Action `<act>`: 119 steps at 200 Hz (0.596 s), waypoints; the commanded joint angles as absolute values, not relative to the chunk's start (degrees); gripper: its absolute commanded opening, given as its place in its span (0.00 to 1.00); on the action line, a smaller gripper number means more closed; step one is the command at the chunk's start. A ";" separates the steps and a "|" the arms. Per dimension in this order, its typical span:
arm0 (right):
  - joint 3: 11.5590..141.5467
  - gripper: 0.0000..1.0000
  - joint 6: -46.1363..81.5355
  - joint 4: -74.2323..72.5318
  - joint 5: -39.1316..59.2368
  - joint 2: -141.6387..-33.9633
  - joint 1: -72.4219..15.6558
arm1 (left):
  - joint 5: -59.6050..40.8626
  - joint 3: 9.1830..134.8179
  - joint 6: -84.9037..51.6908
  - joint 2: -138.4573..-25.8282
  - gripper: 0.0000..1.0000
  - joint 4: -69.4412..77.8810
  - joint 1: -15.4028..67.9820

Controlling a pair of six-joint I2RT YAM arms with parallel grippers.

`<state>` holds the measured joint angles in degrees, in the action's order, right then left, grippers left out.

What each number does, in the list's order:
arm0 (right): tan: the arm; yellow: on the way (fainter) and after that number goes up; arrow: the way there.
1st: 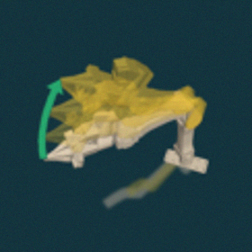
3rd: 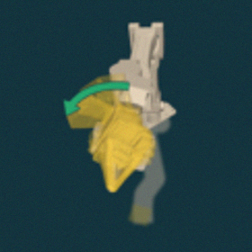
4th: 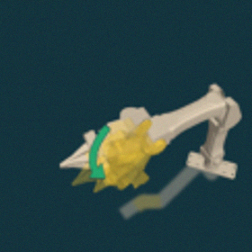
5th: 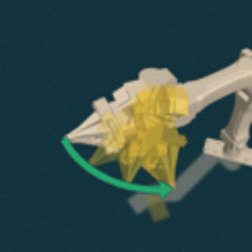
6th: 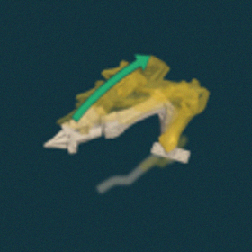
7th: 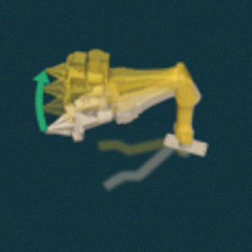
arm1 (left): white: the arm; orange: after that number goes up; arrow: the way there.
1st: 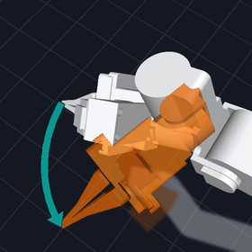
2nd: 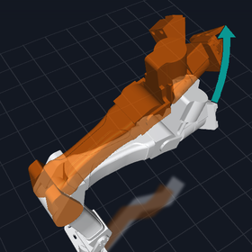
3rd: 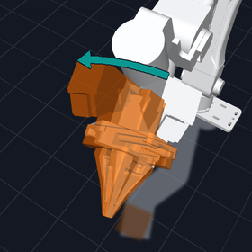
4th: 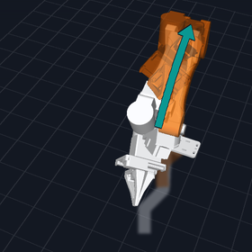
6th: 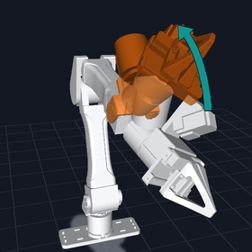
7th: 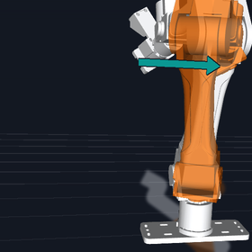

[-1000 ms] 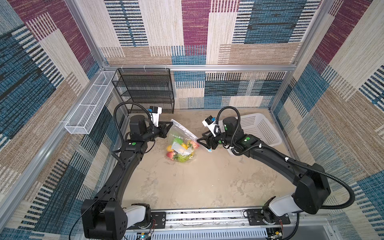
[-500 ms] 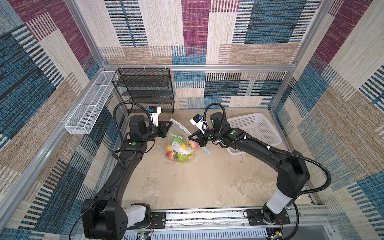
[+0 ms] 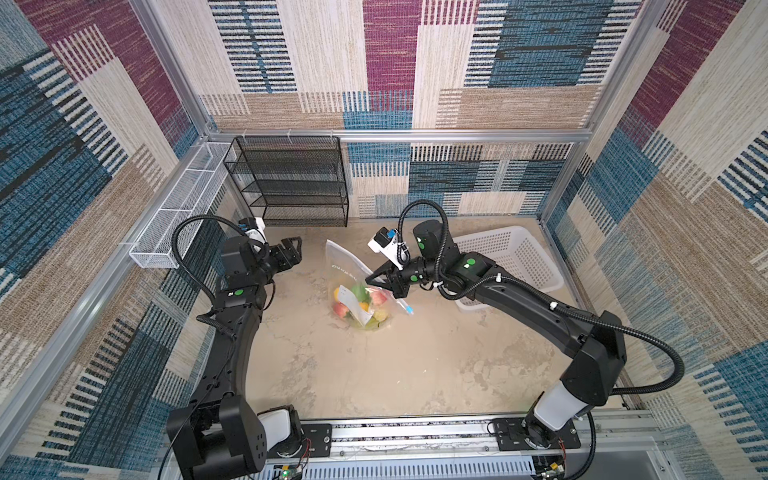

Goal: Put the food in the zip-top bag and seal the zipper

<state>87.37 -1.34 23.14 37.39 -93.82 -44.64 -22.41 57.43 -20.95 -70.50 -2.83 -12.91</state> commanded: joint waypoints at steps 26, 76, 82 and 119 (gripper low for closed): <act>85.81 0.00 -0.71 22.43 47.84 -89.62 -45.70 | -20.55 56.61 -23.43 -70.65 0.84 -0.58 -15.14; 80.24 0.00 -1.46 19.24 39.62 -88.80 -45.47 | -23.42 56.51 -25.53 -71.84 0.84 0.92 -15.19; 80.49 0.00 -1.49 19.17 36.61 -89.86 -45.23 | -23.84 56.51 -25.65 -71.94 0.84 1.09 -15.12; 86.41 0.00 -1.36 18.38 22.30 -100.54 -43.05 | -25.55 56.67 -26.54 -71.85 0.83 1.80 -15.20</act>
<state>83.07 -1.37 21.65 33.47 -95.44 -43.99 -23.35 56.53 -25.32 -71.99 -0.69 -15.14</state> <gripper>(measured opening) 0.017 0.835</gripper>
